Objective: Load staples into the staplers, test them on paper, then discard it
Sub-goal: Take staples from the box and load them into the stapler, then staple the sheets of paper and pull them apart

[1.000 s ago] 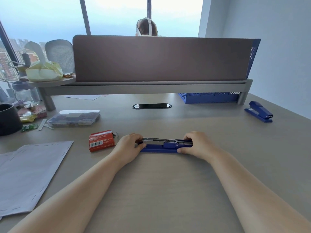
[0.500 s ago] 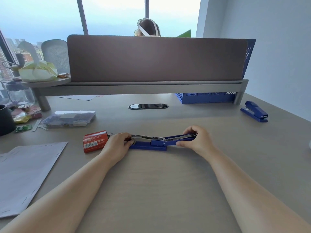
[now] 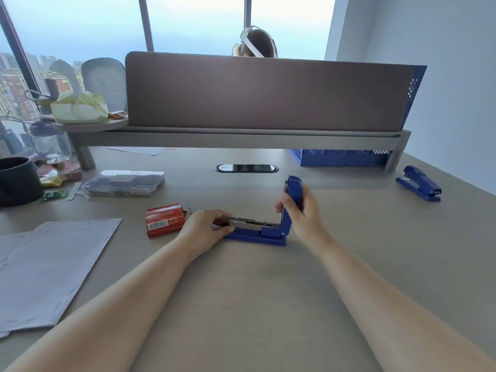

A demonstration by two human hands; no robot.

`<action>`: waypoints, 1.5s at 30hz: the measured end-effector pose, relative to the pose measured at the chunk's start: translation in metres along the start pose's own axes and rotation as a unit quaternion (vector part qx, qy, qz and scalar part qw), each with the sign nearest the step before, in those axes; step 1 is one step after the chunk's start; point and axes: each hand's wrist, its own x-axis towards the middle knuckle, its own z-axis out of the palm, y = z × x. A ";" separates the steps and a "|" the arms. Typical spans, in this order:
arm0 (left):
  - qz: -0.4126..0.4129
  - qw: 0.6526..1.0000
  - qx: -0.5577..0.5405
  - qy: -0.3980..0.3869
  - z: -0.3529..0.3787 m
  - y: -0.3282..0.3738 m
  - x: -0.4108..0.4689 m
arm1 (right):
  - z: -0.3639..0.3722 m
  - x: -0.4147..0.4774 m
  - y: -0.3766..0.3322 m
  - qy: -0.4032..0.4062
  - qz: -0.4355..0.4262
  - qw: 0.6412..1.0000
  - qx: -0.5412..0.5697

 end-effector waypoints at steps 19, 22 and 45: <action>-0.121 0.989 0.088 -0.022 -0.050 -0.009 -0.010 | 0.059 0.024 -0.032 -0.312 0.066 0.858 -0.402; -0.132 0.988 0.083 -0.001 -0.058 -0.019 -0.019 | 0.070 0.022 -0.036 -0.341 0.068 0.842 -0.413; -0.471 0.844 0.256 0.018 -0.179 -0.139 -0.153 | 0.210 -0.033 -0.099 -0.422 -0.039 0.845 -0.327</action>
